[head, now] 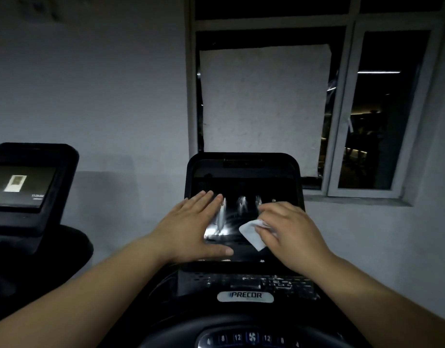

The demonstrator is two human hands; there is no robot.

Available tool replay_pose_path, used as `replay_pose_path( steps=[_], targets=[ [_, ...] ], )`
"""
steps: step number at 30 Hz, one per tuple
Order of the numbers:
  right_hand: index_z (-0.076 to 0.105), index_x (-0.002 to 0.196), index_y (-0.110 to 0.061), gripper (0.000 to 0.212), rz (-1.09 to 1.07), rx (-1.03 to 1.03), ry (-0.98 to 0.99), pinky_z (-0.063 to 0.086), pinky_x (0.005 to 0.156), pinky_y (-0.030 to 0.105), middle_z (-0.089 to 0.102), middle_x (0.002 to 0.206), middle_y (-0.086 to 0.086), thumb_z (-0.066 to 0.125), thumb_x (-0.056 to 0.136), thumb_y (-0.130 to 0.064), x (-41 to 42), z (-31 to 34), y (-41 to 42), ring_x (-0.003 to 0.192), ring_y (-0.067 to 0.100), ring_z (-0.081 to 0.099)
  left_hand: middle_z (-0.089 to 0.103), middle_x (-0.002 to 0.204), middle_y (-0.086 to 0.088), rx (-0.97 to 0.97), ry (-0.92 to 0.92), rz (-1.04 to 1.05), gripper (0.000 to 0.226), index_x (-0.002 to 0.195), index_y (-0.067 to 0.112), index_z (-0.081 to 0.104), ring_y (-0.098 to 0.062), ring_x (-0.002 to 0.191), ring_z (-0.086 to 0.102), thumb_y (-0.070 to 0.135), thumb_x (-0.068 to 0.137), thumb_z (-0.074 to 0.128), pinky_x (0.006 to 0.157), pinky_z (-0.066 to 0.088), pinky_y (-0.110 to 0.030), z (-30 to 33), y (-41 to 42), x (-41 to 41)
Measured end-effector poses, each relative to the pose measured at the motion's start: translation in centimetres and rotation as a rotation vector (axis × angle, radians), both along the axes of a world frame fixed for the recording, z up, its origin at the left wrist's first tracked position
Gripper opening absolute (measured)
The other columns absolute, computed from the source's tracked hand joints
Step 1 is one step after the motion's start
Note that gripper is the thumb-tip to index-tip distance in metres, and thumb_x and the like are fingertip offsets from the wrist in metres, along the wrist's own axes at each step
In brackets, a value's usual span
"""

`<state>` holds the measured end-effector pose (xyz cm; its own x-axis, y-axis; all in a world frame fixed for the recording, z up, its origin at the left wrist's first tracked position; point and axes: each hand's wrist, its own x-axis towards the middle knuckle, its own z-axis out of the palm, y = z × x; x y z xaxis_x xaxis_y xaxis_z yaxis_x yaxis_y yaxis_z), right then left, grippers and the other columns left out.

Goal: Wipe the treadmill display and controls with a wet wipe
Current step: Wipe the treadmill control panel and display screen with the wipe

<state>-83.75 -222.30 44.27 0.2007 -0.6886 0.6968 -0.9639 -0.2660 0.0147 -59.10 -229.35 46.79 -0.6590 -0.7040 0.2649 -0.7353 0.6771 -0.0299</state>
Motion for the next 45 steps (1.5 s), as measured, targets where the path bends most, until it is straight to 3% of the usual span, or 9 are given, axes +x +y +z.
replay_pose_path(
  steps=[10,19,25,29,34,37,39,42,45],
  targets=[
    [0.072,0.099,-0.019,0.013,-0.015,0.038,-0.011,0.036,0.092,0.027,0.071,0.114,-0.007,0.066,0.095,-0.029,-1.0,-2.4,-11.5,0.109,0.017,0.062,-0.016,0.17,0.004,0.003,0.022,-0.028,0.124,0.16,0.03,-0.016,-0.01,0.154,-0.018,0.095,0.073,0.044,0.128,0.0,-0.039,-1.7,-12.6,-0.6],
    [0.07,0.095,-0.021,0.016,-0.05,0.081,-0.071,0.052,0.084,0.038,0.073,0.098,-0.008,0.06,0.093,-0.033,1.1,-3.6,-25.8,0.096,0.017,0.064,-0.015,0.171,-0.001,-0.016,0.012,-0.051,0.129,0.161,0.023,-0.014,-0.014,0.156,-0.014,0.093,0.072,0.048,0.128,0.003,-0.037,-2.3,-27.6,1.0],
    [0.071,0.09,-0.019,0.009,-0.099,0.081,-0.138,0.035,0.064,0.028,0.071,0.078,0.0,0.066,0.094,-0.026,2.3,-5.9,-32.2,0.074,0.022,0.064,-0.028,0.166,-0.006,-0.033,-0.106,-0.049,0.135,0.157,0.014,-0.023,-0.017,0.154,-0.023,0.088,0.074,0.054,0.127,-0.004,-0.035,-6.7,-35.0,1.8],
    [0.07,0.088,-0.02,0.022,-0.09,0.182,-0.151,0.036,0.057,0.03,0.069,0.074,0.002,0.055,0.095,-0.035,2.7,-7.5,-36.0,0.068,0.022,0.064,-0.032,0.164,-0.009,-0.066,-0.124,-0.033,0.134,0.155,0.012,-0.026,-0.02,0.152,-0.027,0.082,0.078,0.058,0.125,-0.011,-0.034,-9.1,-37.9,1.9],
    [0.07,0.074,-0.012,0.048,-0.068,-0.153,-0.153,0.031,0.054,0.028,0.063,0.061,0.009,0.041,0.1,-0.041,3.6,-4.4,-41.8,0.055,0.03,0.058,-0.033,0.163,-0.012,-0.076,-0.144,0.015,0.133,0.154,0.008,-0.028,-0.022,0.152,-0.028,0.08,0.08,0.056,0.126,-0.011,-0.037,-11.0,-40.2,2.1],
    [0.071,0.074,-0.012,0.027,-0.036,-0.448,0.006,0.046,0.059,0.033,0.069,0.069,0.007,0.063,0.097,-0.025,4.7,-2.5,-44.8,0.068,0.029,0.063,-0.034,0.163,-0.011,-0.059,-0.085,0.017,0.135,0.155,0.008,-0.027,-0.02,0.153,-0.026,0.08,0.079,0.058,0.125,-0.012,-0.036,-11.8,-40.9,2.2],
    [0.07,0.075,-0.012,0.006,0.003,-0.387,0.179,0.053,0.066,0.036,0.071,0.076,0.007,0.069,0.079,-0.007,4.9,-4.1,-46.2,0.076,0.031,0.067,-0.031,0.163,-0.01,-0.076,-0.05,0.003,0.137,0.156,0.008,-0.023,-0.02,0.154,-0.022,0.079,0.076,0.062,0.124,-0.012,-0.034,-12.3,-41.0,2.1],
    [0.075,0.09,-0.007,0.023,0.016,-0.136,0.308,0.06,0.075,0.04,0.076,0.103,0.012,0.072,0.068,-0.003,4.2,-8.9,-46.7,0.097,0.034,0.07,-0.029,0.164,-0.011,-0.099,-0.04,-0.006,0.138,0.156,0.008,-0.021,-0.021,0.155,-0.018,0.078,0.075,0.065,0.123,-0.011,-0.034,-12.6,-41.0,2.1],
    [0.073,0.111,-0.003,0.032,0.021,-0.091,0.287,0.059,0.087,0.043,0.07,0.124,0.017,0.064,0.081,-0.012,3.9,-11.4,-46.2,0.114,0.035,0.066,-0.036,0.16,-0.01,-0.088,-0.077,0.004,0.139,0.154,0.008,-0.027,-0.019,0.152,-0.025,0.078,0.076,0.063,0.122,-0.015,-0.032,-12.4,-41.0,2.1]
  ],
)
